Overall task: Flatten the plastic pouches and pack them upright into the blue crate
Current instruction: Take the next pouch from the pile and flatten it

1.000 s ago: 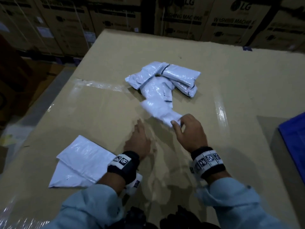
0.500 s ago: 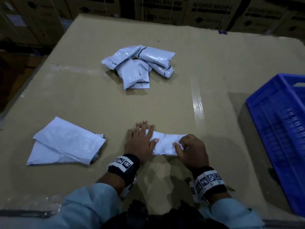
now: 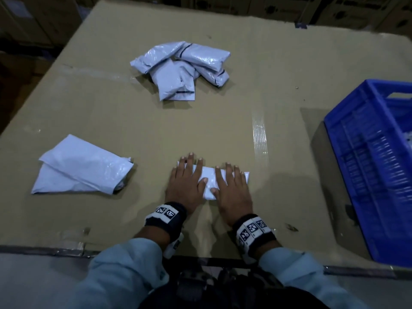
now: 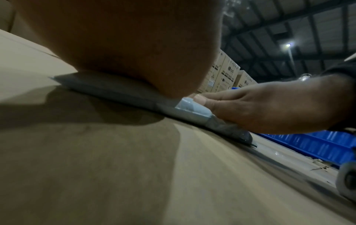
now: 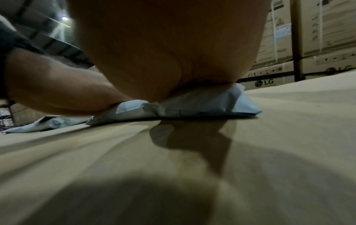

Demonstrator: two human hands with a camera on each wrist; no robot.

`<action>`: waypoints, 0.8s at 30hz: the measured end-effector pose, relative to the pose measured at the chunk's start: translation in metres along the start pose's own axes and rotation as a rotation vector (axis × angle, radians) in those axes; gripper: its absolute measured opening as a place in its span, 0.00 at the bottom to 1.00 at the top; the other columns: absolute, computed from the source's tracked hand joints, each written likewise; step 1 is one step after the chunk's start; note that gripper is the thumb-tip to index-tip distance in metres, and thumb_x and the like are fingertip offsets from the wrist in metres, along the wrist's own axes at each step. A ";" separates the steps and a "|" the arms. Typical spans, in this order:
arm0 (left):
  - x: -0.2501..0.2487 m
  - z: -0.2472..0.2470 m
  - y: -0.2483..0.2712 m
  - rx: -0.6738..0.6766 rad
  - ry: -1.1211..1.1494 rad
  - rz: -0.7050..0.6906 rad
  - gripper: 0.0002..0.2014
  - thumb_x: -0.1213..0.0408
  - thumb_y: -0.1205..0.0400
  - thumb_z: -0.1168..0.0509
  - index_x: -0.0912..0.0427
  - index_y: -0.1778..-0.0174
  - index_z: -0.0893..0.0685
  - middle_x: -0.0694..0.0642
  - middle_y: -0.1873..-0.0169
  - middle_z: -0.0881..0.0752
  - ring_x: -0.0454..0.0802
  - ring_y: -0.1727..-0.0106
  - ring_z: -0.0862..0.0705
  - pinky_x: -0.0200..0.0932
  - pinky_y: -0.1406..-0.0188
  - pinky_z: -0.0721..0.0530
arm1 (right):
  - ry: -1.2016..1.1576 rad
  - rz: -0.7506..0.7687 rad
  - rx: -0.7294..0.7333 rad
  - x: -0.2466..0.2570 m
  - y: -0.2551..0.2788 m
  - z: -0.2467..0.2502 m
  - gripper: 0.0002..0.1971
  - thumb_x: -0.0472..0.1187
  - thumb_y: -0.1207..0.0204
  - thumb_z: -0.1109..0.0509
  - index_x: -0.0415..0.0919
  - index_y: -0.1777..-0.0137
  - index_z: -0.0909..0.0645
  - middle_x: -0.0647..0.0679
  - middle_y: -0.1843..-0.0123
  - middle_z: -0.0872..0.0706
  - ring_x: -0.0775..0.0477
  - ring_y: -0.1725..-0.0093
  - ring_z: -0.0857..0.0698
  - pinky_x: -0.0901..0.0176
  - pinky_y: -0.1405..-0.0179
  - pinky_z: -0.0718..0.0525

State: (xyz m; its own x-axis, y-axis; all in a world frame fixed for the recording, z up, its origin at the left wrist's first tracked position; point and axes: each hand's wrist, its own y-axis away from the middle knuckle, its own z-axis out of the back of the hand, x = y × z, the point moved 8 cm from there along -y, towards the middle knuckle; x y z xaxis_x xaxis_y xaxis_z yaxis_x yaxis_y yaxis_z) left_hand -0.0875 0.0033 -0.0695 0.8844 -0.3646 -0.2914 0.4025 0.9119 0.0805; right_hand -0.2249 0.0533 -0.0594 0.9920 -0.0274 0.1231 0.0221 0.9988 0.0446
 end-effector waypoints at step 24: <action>0.005 -0.007 -0.007 -0.016 -0.111 0.035 0.37 0.40 0.12 0.59 0.55 0.09 0.54 0.63 0.10 0.56 0.62 0.10 0.51 0.59 0.12 0.48 | -0.176 -0.027 0.195 -0.024 -0.004 -0.028 0.36 0.68 0.17 0.61 0.62 0.11 0.64 0.47 0.10 0.72 0.41 0.12 0.70 0.40 0.12 0.62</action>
State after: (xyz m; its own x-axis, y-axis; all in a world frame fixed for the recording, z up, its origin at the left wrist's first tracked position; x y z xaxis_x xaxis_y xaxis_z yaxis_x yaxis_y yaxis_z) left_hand -0.0881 -0.0037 -0.0782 0.9189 -0.3501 -0.1816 0.3678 0.9270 0.0738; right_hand -0.2455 0.0512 -0.0907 0.9541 -0.0779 0.2891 0.0069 0.9711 0.2388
